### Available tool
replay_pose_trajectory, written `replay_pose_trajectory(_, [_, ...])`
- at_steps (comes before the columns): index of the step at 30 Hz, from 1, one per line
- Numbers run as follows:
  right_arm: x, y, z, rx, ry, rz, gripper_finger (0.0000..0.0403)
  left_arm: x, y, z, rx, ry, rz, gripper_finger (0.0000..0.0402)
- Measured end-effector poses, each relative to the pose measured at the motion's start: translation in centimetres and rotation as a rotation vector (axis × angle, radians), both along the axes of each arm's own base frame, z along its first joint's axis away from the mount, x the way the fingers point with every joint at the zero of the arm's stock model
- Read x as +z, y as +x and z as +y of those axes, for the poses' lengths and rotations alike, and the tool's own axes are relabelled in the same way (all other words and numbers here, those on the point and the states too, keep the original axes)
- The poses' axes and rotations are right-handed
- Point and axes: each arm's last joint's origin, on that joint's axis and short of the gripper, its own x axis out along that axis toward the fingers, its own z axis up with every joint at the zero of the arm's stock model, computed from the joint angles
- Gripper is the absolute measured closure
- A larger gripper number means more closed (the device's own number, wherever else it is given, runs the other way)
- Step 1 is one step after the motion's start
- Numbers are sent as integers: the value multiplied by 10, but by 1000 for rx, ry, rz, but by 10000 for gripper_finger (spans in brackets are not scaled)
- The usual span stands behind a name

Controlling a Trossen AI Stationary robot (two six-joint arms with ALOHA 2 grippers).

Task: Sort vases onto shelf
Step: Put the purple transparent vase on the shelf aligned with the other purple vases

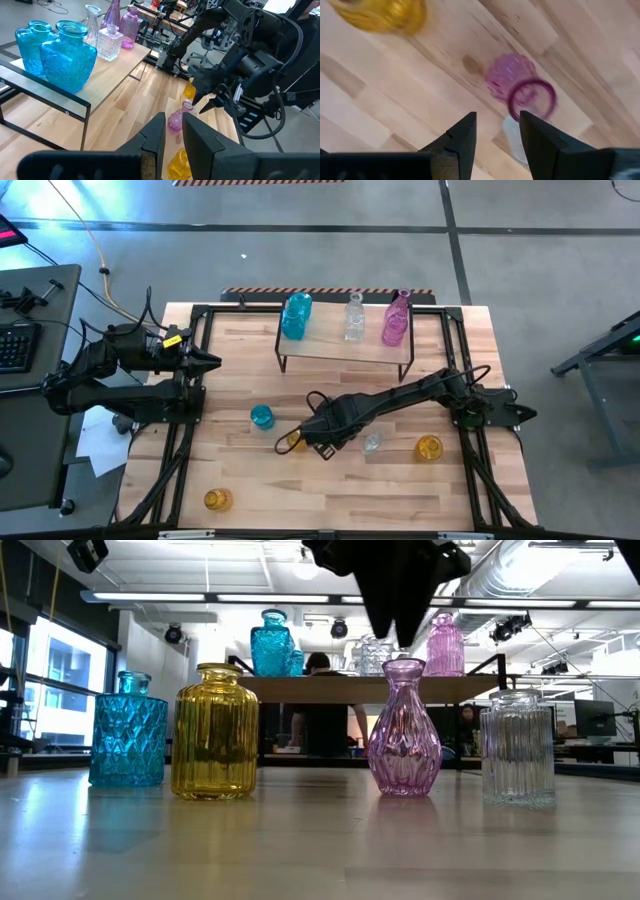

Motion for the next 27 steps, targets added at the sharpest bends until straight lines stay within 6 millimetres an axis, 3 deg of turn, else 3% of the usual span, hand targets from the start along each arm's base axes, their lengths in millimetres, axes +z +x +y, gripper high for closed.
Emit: replay_pose_trajectory(27, [-21,10,-6,61,-12,53,270,0,0,-1,-30,-6,-1,344])
